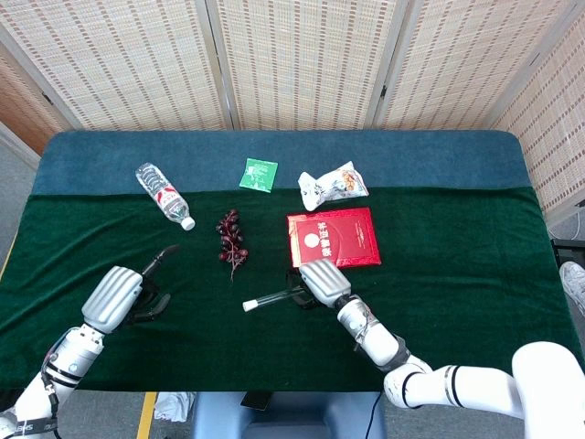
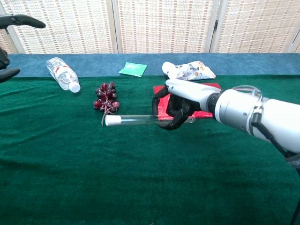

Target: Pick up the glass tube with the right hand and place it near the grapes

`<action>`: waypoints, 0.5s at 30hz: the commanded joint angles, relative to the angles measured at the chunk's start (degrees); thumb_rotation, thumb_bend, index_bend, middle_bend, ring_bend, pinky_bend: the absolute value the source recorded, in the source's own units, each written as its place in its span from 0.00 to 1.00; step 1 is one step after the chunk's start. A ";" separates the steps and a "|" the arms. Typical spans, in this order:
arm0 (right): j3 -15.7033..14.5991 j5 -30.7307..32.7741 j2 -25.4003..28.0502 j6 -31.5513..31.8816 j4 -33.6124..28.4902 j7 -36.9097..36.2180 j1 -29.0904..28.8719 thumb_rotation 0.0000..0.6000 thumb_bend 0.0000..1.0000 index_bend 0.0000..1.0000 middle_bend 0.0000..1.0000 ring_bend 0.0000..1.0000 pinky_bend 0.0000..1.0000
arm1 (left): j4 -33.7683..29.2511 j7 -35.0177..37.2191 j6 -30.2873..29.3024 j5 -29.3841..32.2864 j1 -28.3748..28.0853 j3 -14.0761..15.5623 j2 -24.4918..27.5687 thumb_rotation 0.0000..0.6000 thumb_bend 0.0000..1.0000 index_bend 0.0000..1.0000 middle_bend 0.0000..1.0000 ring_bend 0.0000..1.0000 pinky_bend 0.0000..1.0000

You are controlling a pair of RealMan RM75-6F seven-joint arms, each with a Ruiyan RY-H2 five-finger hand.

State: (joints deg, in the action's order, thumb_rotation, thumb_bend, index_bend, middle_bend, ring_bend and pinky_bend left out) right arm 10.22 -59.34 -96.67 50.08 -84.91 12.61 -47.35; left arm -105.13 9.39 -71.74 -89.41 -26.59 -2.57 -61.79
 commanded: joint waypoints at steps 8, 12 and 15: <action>-2.42 -0.72 -4.74 2.84 5.83 4.97 0.57 1.00 0.64 0.59 1.00 1.00 1.00 | 1.03 0.75 0.04 0.01 0.87 0.38 -0.28 1.00 0.51 0.02 0.99 0.78 0.80; -2.56 -1.15 -4.76 3.12 5.90 5.00 1.21 1.00 0.64 0.46 1.00 1.00 1.00 | 1.14 0.82 0.04 -0.05 0.99 0.27 -0.40 1.00 0.51 0.02 0.99 0.78 0.80; -2.56 -1.39 -4.55 3.06 5.67 4.72 1.65 1.00 0.64 0.39 1.00 1.00 1.00 | 1.17 0.70 0.13 -0.14 1.05 0.25 -0.47 1.00 0.51 0.02 0.99 0.78 0.80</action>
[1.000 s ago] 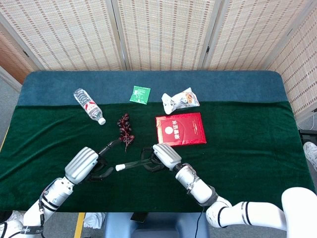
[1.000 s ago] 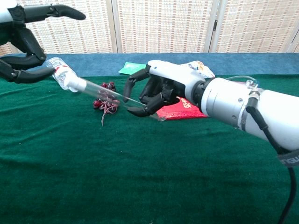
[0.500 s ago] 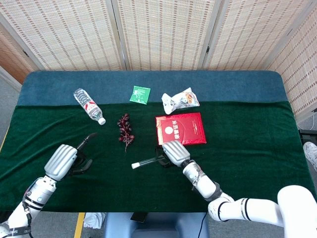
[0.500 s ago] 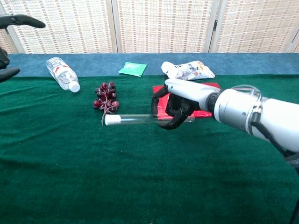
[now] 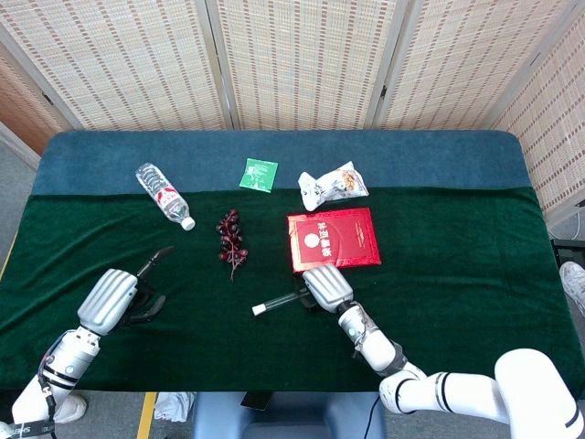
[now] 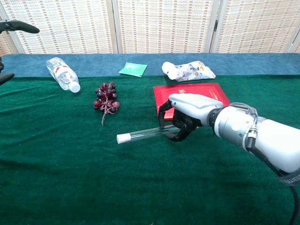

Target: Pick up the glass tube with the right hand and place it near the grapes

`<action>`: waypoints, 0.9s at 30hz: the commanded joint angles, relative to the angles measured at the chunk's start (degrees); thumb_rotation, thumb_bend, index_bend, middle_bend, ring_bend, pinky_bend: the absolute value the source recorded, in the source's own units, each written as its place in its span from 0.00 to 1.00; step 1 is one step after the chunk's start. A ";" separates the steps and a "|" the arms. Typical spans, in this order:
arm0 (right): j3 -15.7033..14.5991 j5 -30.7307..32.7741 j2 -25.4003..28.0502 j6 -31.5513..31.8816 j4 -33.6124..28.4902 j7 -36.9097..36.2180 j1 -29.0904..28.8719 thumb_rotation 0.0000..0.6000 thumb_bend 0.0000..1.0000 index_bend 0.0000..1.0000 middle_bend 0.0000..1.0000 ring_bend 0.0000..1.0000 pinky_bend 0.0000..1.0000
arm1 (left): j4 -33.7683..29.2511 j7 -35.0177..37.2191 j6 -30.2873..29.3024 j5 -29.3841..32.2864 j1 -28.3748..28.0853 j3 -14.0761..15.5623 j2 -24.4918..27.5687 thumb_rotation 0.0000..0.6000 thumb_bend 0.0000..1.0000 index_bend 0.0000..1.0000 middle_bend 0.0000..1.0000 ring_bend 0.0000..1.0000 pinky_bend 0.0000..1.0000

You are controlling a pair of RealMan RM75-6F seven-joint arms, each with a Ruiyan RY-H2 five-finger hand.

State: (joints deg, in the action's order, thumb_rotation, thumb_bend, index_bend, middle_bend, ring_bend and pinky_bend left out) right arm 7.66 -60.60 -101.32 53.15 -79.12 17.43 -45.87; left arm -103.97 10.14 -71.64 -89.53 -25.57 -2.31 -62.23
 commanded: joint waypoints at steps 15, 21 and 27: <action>-0.34 -11.23 18.60 12.68 -16.15 -3.63 8.68 1.00 0.64 0.25 0.81 0.95 0.96 | 5.95 -7.29 -5.45 8.66 4.30 -3.01 -2.11 1.00 0.51 0.13 0.76 0.60 0.64; -3.60 -15.50 31.38 20.00 -24.03 -4.19 15.88 1.00 0.64 0.20 0.42 0.58 0.57 | 9.74 -11.47 -7.68 14.16 7.64 -3.42 -2.55 1.00 0.49 0.17 0.57 0.42 0.41; -7.13 -17.24 39.92 23.74 -27.07 -6.50 22.09 0.92 0.55 0.00 0.02 0.09 0.00 | 8.41 -15.79 -9.20 16.69 10.88 -2.27 -0.59 1.00 0.27 0.02 0.20 0.06 0.02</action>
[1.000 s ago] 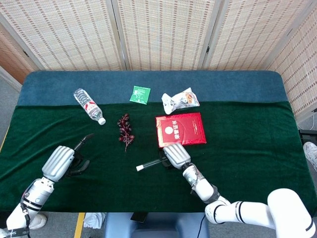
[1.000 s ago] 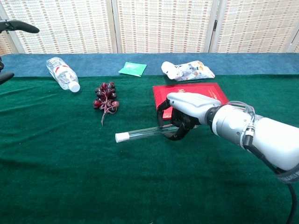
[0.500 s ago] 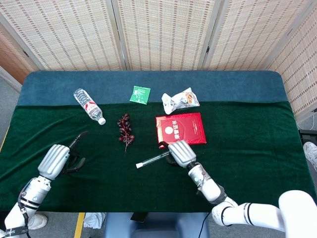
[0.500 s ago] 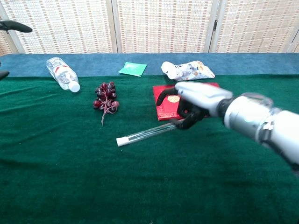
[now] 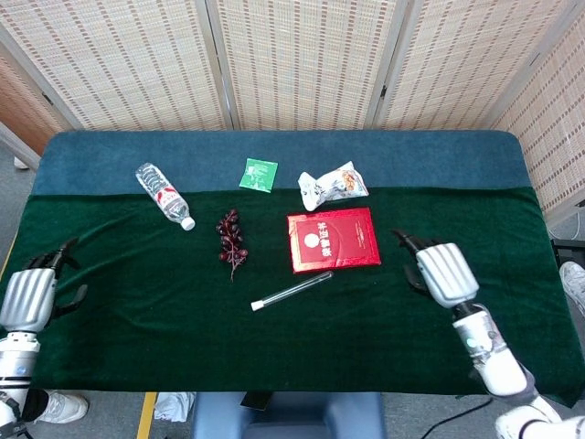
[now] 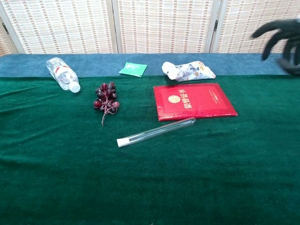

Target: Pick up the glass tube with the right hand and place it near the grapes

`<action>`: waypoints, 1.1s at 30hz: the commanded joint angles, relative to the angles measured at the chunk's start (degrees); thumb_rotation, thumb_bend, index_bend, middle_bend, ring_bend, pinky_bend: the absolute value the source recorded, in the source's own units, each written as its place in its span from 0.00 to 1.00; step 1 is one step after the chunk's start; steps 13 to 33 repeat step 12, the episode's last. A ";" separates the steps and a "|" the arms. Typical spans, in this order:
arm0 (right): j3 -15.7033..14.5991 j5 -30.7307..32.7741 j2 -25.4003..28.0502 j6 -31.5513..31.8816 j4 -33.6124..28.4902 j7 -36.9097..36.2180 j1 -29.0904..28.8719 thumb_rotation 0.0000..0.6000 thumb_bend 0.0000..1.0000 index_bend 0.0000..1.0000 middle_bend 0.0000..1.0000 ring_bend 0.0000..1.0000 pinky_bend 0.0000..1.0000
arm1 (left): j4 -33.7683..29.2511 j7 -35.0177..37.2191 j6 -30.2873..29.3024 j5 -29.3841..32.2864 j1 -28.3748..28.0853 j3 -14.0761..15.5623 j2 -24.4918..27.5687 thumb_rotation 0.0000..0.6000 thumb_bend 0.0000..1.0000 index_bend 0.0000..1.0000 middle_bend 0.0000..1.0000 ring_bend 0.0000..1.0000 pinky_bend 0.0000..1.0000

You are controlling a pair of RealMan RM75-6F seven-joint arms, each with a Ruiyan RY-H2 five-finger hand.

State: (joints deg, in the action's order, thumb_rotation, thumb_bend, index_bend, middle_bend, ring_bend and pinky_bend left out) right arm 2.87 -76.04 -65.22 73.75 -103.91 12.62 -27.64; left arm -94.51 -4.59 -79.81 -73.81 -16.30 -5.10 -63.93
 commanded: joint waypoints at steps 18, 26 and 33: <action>-5.51 -3.73 5.78 13.97 -0.50 -5.91 16.10 0.92 0.55 0.00 0.00 0.00 0.00 | -4.39 -3.05 -7.98 -3.88 7.34 2.99 0.41 1.00 0.27 0.00 0.17 0.04 0.00; -5.51 -3.73 5.78 13.97 -0.50 -5.91 16.10 0.92 0.55 0.00 0.00 0.00 0.00 | -4.39 -3.05 -7.98 -3.88 7.34 2.99 0.41 1.00 0.27 0.00 0.17 0.04 0.00; -5.51 -3.73 5.78 13.97 -0.50 -5.91 16.10 0.92 0.55 0.00 0.00 0.00 0.00 | -4.39 -3.05 -7.98 -3.88 7.34 2.99 0.41 1.00 0.27 0.00 0.17 0.04 0.00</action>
